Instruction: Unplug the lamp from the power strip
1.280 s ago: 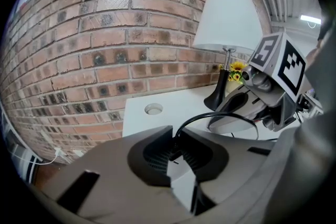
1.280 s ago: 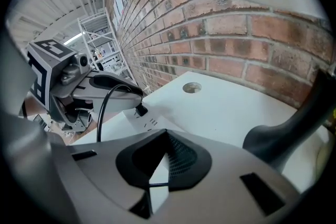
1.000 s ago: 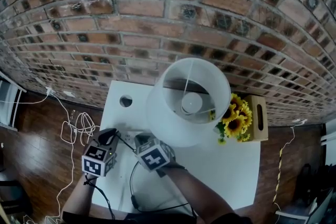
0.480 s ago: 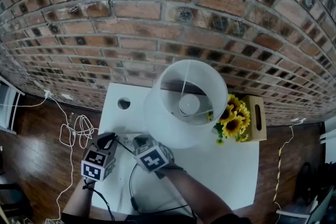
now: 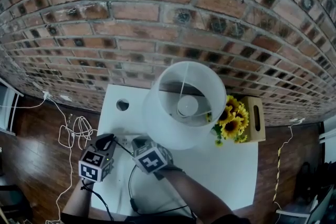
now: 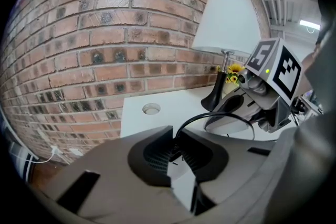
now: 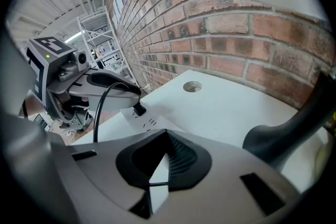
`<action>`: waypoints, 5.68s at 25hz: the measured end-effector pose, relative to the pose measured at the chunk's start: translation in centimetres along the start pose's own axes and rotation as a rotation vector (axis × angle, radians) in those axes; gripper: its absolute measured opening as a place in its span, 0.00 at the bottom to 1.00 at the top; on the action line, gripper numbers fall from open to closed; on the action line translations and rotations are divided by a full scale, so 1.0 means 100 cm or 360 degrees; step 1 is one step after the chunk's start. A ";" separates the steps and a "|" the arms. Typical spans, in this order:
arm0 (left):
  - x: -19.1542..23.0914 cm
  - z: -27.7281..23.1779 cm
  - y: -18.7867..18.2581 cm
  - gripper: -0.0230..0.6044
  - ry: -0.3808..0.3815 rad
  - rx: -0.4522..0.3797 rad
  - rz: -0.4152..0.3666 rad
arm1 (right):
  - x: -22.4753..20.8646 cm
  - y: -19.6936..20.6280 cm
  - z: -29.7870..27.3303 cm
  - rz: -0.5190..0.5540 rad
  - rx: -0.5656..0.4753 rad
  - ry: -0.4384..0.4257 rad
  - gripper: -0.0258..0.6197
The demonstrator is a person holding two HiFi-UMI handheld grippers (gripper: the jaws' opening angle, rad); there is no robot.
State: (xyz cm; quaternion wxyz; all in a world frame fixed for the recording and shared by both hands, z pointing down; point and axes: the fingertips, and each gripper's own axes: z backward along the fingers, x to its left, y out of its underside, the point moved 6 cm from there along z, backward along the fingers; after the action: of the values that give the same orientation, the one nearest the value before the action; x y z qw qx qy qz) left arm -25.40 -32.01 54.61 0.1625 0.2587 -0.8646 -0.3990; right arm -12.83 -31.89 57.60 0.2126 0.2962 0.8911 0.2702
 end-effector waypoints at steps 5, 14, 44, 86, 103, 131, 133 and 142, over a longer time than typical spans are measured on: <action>0.004 0.001 -0.001 0.11 0.0004 -0.0030 0.0061 | 0.000 -0.002 0.000 0.0001 -0.0012 -0.0002 0.04; 0.002 0.007 -0.006 0.11 0.0025 -0.0103 0.0042 | 0.001 -0.001 -0.001 -0.0020 -0.0016 -0.0010 0.04; 0.010 0.018 -0.094 0.13 -0.0129 -0.0402 -0.0329 | 0.000 0.002 0.000 -0.0019 -0.0051 -0.0010 0.04; 0.051 -0.123 -0.065 0.13 0.0009 -0.0098 -0.0363 | 0.024 0.024 0.087 0.0019 -0.0267 -0.0075 0.04; 0.058 -0.132 -0.045 0.26 0.0134 0.0250 -0.0496 | 0.024 0.025 0.083 -0.0044 -0.0227 -0.0134 0.04; 0.145 0.008 -0.145 0.06 0.0038 -0.0608 0.0536 | 0.046 0.014 0.087 -0.0044 -0.0273 -0.0226 0.04; 0.152 0.031 -0.163 0.06 0.0046 -0.0741 0.0600 | 0.049 0.014 0.089 -0.0042 -0.0278 -0.0229 0.04; 0.150 0.094 -0.201 0.05 0.0222 -0.0840 0.0679 | 0.067 -0.002 0.102 -0.0060 -0.0379 -0.0281 0.04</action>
State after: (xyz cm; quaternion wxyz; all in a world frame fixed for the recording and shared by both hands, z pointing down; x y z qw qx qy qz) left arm -35.79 -46.00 34.23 0.3623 0.0478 -0.7529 -0.5473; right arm -12.32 -24.12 48.19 0.3288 0.2749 0.8360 0.3427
